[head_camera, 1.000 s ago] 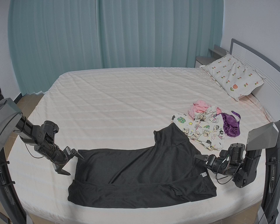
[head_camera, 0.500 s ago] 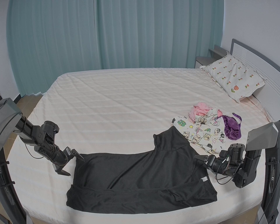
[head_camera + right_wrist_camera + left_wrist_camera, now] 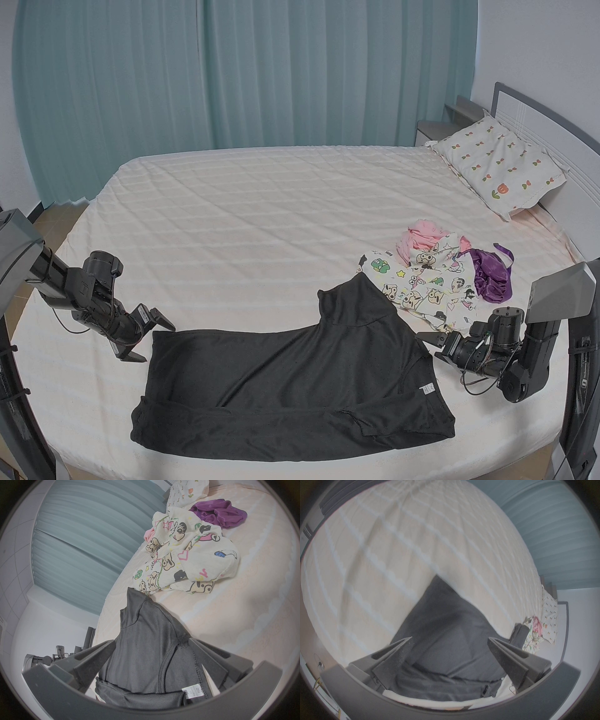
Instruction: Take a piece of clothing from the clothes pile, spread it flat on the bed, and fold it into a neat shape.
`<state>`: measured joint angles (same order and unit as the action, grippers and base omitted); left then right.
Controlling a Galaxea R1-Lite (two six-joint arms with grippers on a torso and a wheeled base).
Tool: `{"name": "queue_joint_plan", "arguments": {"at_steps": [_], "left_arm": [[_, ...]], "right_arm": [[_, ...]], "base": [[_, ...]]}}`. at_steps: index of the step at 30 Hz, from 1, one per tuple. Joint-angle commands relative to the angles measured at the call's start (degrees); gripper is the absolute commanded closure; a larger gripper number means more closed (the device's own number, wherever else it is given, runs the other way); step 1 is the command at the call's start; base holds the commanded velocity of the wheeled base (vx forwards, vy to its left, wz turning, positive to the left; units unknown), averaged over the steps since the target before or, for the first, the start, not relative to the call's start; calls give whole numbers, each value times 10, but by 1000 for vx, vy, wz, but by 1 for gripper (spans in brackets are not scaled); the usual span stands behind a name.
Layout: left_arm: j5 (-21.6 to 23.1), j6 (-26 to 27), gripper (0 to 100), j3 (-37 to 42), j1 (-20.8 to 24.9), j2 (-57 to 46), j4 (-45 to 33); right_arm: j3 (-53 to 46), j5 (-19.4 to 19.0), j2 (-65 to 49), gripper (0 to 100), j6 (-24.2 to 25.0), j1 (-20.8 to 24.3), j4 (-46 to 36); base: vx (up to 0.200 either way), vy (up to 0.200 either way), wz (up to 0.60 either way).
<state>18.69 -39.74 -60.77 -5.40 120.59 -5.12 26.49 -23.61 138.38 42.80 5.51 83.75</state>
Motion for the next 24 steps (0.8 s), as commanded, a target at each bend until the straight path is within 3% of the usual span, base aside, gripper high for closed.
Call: {"name": "queue_joint_plan", "arguments": {"at_steps": [1, 8, 12, 15, 18, 24], "left_arm": [[-31, 5, 0, -3, -8, 13, 59], [-29, 109, 0, 3, -18, 78, 177], [-27, 134, 0, 5, -20, 110, 232], [-15, 138, 0, 7, -24, 118, 261], [44, 171, 0, 24, -36, 126, 297], [50, 223, 0, 23, -38, 151, 318]], "right_arm": [[-1, 0, 1, 0, 0, 0, 0], [-1, 0, 1, 0, -1, 1, 0], [-2, 0, 2, 0, -1, 4, 0], [-2, 0, 2, 0, -2, 4, 0], [0, 0, 3, 0, -2, 4, 0], [1, 1, 9, 0, -5, 11, 0]], "base": [[0, 0, 0], [0, 0, 0], [0, 0, 0], [0, 0, 0], [0, 0, 0], [0, 0, 0]]}}
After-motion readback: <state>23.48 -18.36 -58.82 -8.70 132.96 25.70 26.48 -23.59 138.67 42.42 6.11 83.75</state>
